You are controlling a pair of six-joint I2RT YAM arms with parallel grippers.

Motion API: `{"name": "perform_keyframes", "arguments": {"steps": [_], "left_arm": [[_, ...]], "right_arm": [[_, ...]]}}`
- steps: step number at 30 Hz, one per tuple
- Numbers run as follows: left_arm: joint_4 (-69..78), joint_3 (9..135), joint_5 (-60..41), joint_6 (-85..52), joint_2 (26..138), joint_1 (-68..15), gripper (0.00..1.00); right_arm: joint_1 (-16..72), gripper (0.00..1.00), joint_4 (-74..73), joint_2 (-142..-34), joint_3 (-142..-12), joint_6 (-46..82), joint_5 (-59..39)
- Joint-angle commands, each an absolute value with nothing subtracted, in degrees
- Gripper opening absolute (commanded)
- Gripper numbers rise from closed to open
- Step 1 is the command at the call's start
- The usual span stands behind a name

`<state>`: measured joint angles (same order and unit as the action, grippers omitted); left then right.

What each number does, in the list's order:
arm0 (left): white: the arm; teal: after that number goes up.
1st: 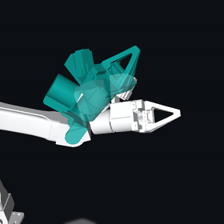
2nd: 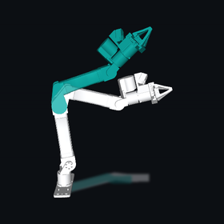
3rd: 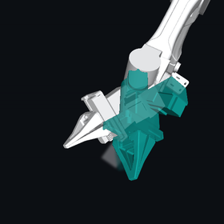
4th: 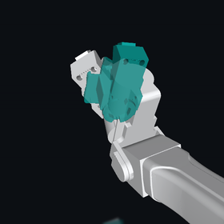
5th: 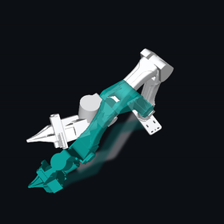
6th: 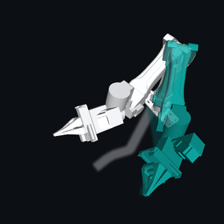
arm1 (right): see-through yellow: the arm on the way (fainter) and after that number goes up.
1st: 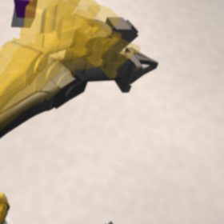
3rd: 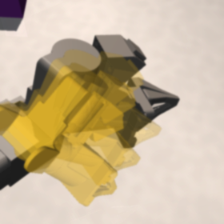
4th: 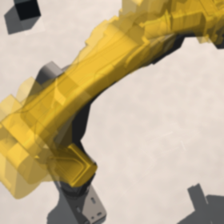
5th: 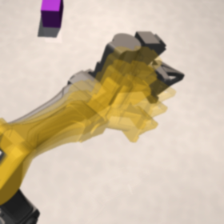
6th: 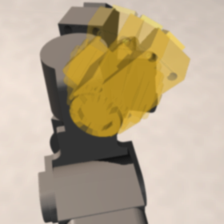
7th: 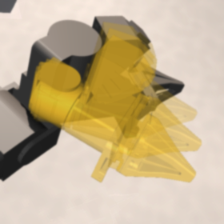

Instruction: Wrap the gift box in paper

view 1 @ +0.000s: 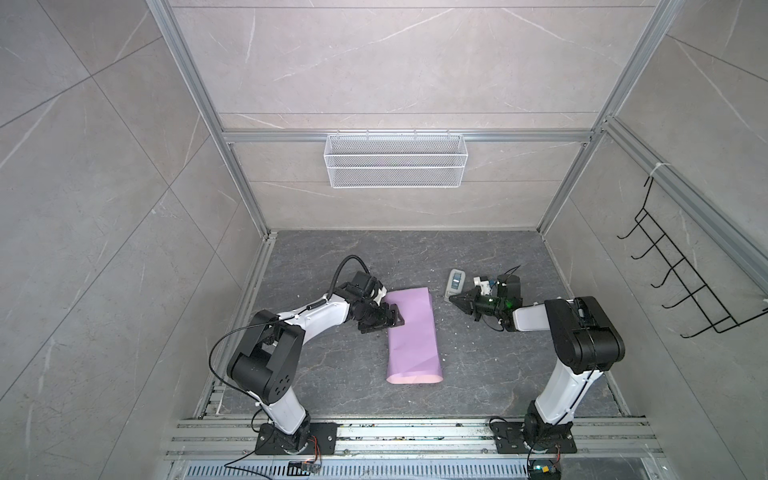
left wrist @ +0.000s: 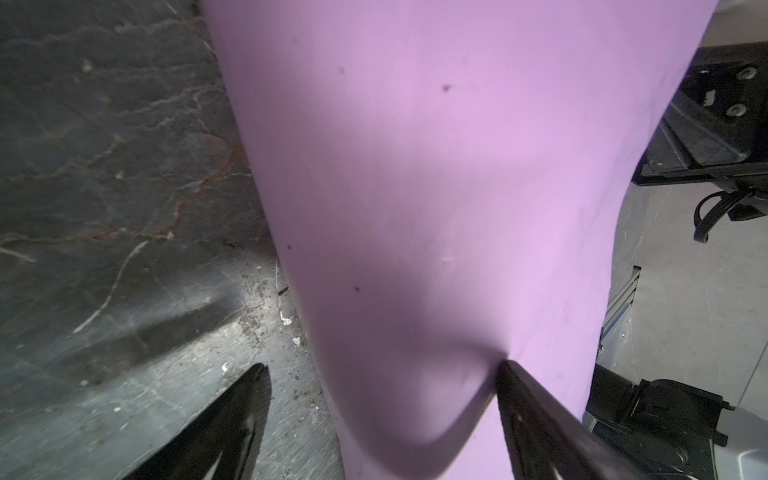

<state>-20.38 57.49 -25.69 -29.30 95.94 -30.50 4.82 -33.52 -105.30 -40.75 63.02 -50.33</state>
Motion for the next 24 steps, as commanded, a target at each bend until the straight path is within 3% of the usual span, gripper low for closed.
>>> {"name": "perform_keyframes", "arguments": {"steps": [1, 16, 24], "left_arm": [[-23.81, 56.48, -23.12, -27.51, 96.79, -30.94, 0.86], [-23.59, 56.42, -23.23, -27.55, 97.06, -30.94, 0.86], [-23.63, 56.41, -23.20, -27.59, 97.09, -30.93, 0.86]], "right_arm": [[5.65, 0.00, -32.66, -105.29, -39.98, 60.97, -51.54], [5.64, 0.00, -26.99, -110.53, -42.58, 55.67, -48.60], [5.50, 0.00, -15.80, -110.57, -45.05, 48.28, -42.59]]}}
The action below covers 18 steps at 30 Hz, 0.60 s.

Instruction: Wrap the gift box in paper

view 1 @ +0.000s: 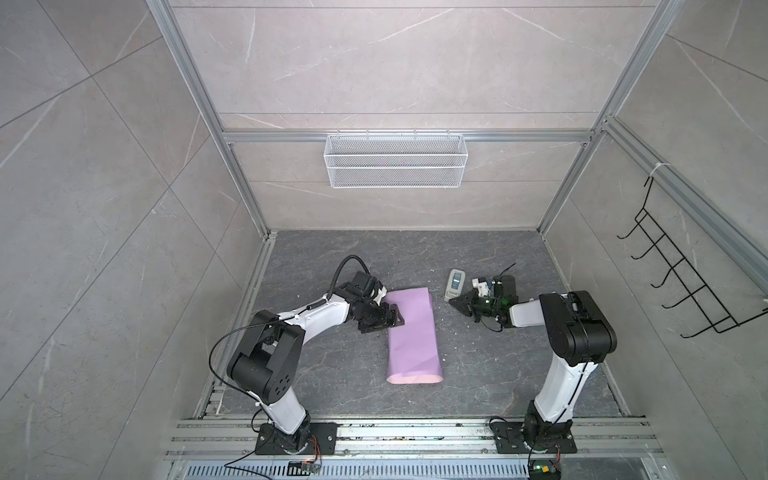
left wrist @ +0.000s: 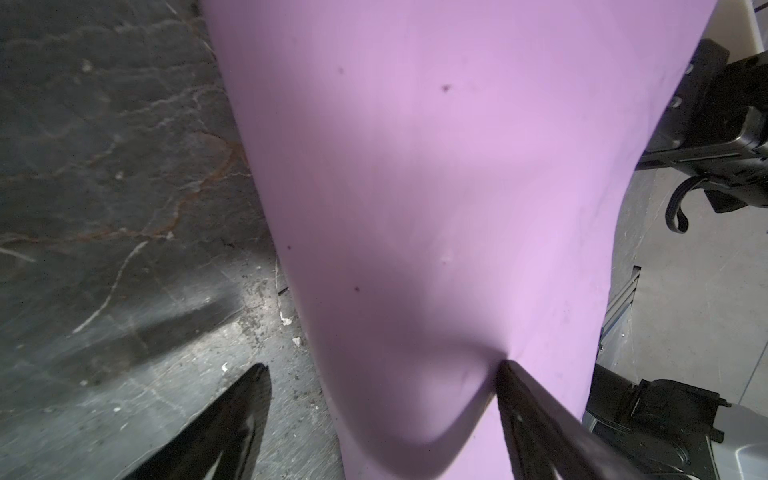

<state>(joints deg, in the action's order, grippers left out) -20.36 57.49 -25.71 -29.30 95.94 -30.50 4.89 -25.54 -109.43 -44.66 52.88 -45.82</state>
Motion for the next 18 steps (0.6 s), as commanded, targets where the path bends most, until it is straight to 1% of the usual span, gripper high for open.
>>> {"name": "perform_keyframes", "arguments": {"steps": [1, 18], "left_arm": [[-23.63, 56.37, -23.27, -27.53, 97.05, -30.89, 0.86], [-23.55, 56.50, -23.29, -27.58, 97.24, -30.98, 0.86]], "right_arm": [[5.49, 0.00, -14.66, -110.50, -45.30, 47.49, -41.98], [3.98, 0.00, -0.73, -109.50, -49.81, 37.39, -37.34]]}}
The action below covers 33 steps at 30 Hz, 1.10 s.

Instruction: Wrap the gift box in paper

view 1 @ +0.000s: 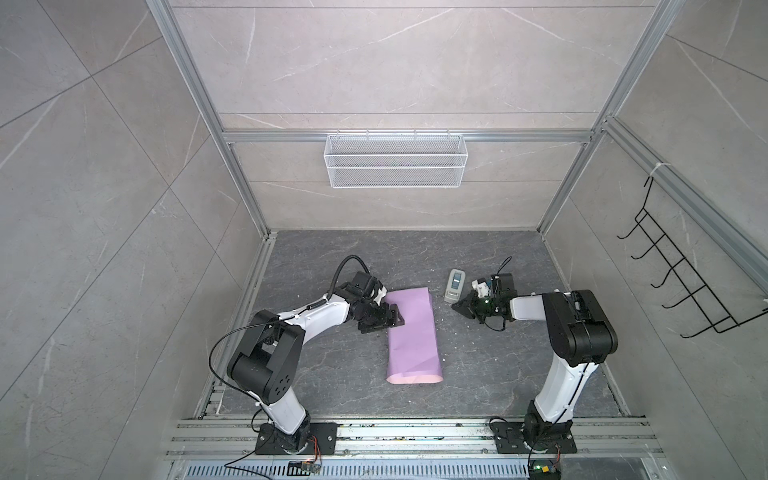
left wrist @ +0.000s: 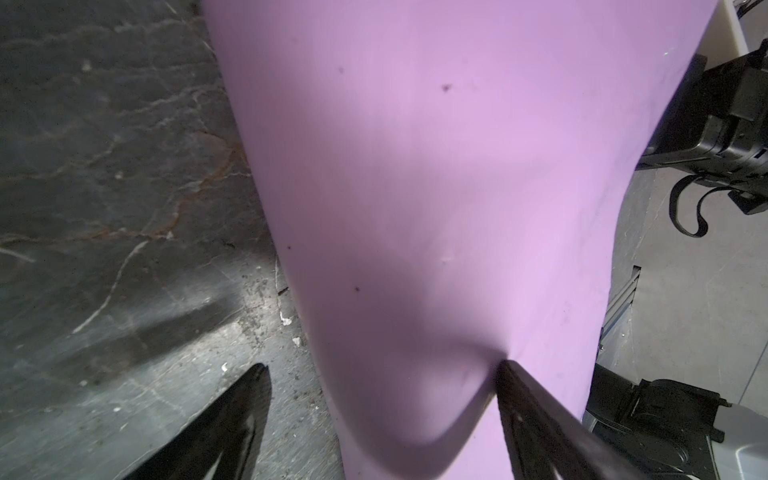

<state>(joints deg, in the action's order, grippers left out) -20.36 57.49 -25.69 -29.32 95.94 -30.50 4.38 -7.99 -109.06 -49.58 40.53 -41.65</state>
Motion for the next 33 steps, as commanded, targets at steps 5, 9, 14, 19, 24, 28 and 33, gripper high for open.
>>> {"name": "perform_keyframes", "arguments": {"steps": [5, 9, 14, 19, 24, 28, 33], "left_arm": [[-23.55, 56.50, -23.30, -27.55, 97.49, -30.94, 0.86], [-23.35, 56.48, -23.29, -27.58, 97.72, -31.03, 0.86], [-23.37, 56.47, -23.38, -27.66, 97.88, -31.03, 0.86], [-23.33, 56.42, -23.38, -27.69, 97.89, -31.02, 0.86], [-23.38, 56.50, -23.42, -27.69, 97.99, -31.05, 0.86], [-23.38, 56.44, -23.43, -27.69, 97.88, -31.11, 0.86], [-23.38, 56.36, -23.48, -27.64, 97.83, -31.11, 0.86]], "right_arm": [[3.82, 0.00, -4.54, -102.91, -46.77, 37.57, -40.50], [4.29, 0.00, -12.94, -93.44, -40.27, 42.63, -41.62], [10.35, 0.00, -17.38, -79.68, -33.49, 48.74, -32.55], [21.19, 0.00, -19.97, -71.57, -30.50, 53.21, -17.46], [32.75, 0.00, -22.61, -71.29, -29.98, 54.79, -1.84], [40.12, 0.00, -26.59, -74.64, -29.88, 54.89, 8.09], [44.74, 0.00, -31.17, -78.79, -29.34, 54.84, 15.42]]}}
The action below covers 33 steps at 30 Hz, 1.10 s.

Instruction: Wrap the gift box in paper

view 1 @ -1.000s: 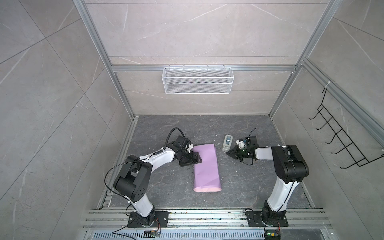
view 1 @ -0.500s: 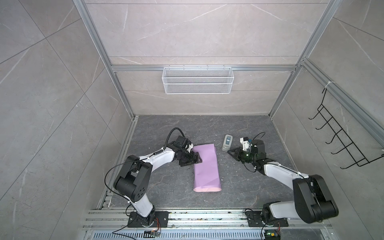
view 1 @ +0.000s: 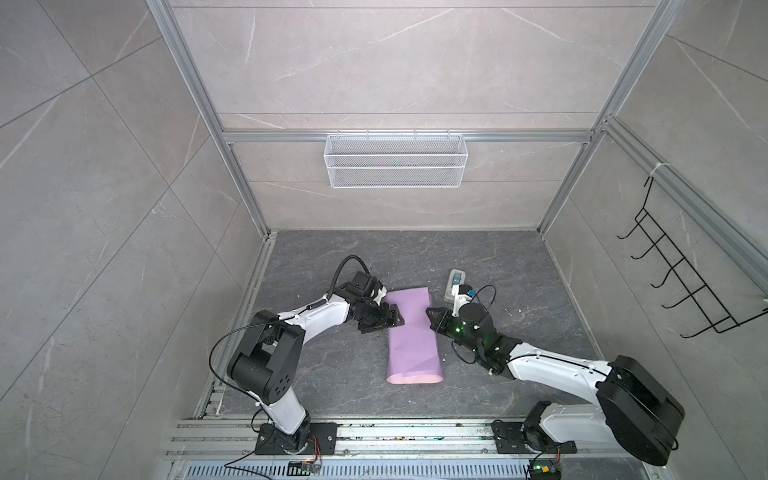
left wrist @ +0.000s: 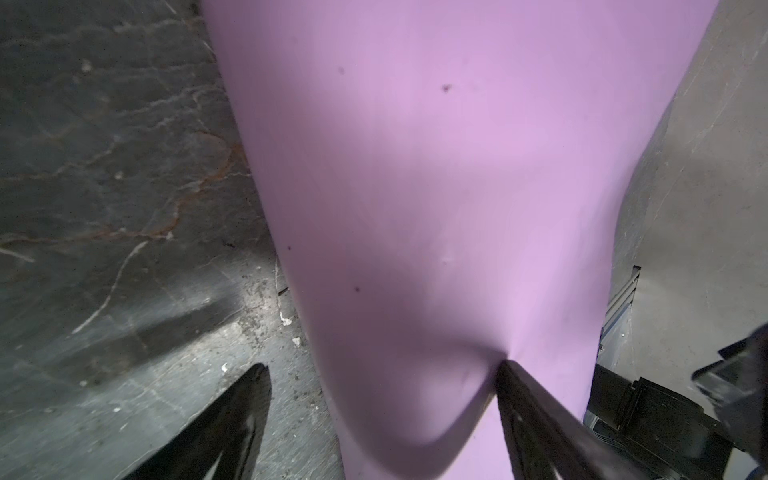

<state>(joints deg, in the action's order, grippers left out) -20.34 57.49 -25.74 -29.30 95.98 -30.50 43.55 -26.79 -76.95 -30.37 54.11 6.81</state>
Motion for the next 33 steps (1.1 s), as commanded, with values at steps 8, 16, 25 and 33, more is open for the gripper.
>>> {"name": "perform_keyframes", "arguments": {"steps": [8, 16, 25, 33], "left_arm": [[-23.38, 56.38, -23.64, -27.68, 98.01, -31.15, 0.86], [-23.29, 56.36, -23.64, -27.64, 98.17, -31.20, 0.86], [-23.16, 56.40, -23.82, -27.77, 98.40, -31.20, 0.86], [-22.99, 56.34, -23.93, -27.75, 98.47, -31.20, 0.86]], "right_arm": [[46.65, 0.00, -34.81, -82.73, -27.94, 55.55, 18.54], [47.07, 0.00, -35.60, -82.55, -26.07, 55.42, 20.47], [47.09, 0.00, -36.30, -83.49, -25.52, 54.76, 20.73], [47.03, 0.00, -36.91, -84.68, -24.85, 54.32, 20.57]]}}
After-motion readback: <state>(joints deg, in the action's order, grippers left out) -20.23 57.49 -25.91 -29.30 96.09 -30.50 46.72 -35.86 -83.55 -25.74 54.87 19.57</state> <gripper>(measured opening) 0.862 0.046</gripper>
